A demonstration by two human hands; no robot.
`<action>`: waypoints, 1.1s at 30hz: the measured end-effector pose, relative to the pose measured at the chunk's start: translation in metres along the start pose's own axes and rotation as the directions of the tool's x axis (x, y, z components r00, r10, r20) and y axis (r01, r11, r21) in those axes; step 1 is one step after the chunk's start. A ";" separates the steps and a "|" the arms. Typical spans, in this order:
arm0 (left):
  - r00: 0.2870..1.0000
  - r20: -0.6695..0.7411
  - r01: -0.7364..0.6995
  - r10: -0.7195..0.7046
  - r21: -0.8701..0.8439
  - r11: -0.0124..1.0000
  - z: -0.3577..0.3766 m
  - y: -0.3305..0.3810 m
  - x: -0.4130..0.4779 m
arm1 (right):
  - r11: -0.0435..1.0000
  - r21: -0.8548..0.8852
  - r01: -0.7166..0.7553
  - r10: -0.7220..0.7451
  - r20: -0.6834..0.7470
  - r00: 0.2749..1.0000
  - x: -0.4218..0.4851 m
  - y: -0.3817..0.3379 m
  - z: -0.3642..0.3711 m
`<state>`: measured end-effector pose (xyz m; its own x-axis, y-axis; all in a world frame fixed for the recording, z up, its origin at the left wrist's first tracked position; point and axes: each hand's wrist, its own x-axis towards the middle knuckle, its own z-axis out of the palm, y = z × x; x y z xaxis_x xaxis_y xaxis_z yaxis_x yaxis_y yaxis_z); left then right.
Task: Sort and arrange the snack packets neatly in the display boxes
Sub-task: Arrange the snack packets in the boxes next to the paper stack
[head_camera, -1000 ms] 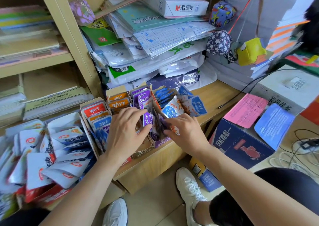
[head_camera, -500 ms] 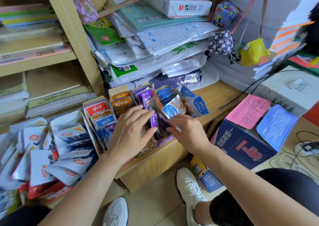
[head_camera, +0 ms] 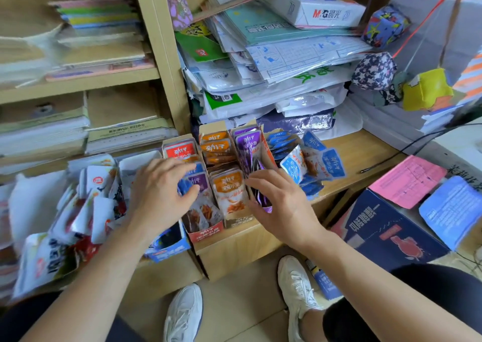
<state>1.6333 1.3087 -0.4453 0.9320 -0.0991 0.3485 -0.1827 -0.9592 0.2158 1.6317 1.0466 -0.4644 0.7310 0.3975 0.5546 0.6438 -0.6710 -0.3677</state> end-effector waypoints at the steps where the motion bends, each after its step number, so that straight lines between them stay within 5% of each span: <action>1: 0.998 0.063 0.001 -0.003 0.031 1.000 -0.002 -0.004 -0.003 | 0.999 0.007 0.039 -0.039 0.045 0.998 0.002 -0.004 0.007; 5: 0.957 0.283 -0.092 0.057 0.111 0.990 -0.007 -0.009 -0.012 | 0.987 -0.106 0.121 -0.088 0.274 0.958 0.011 -0.018 0.032; 9: 0.953 0.274 -0.151 0.130 0.058 0.987 -0.008 -0.017 -0.019 | 0.966 -0.223 0.128 -0.038 0.366 0.930 0.020 -0.023 0.050; 18: 0.975 0.188 -0.125 0.116 0.035 0.992 -0.013 -0.023 -0.017 | 0.965 -0.260 -0.006 0.068 0.229 0.971 0.024 -0.037 0.072; 26: 0.967 0.193 -0.173 0.165 0.027 0.985 -0.017 -0.029 -0.017 | 0.996 -0.038 -0.078 0.083 0.162 0.983 0.022 -0.034 0.067; 33: 0.979 0.120 -0.163 0.164 -0.013 0.986 -0.016 -0.030 -0.016 | 0.995 -0.009 -0.098 0.098 0.131 0.987 0.022 -0.037 0.062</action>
<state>1.6192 1.3438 -0.4423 0.9203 -0.2860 0.2669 -0.3365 -0.9267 0.1674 1.6381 1.1191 -0.4849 0.8141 0.4080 0.4132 0.5669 -0.7125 -0.4135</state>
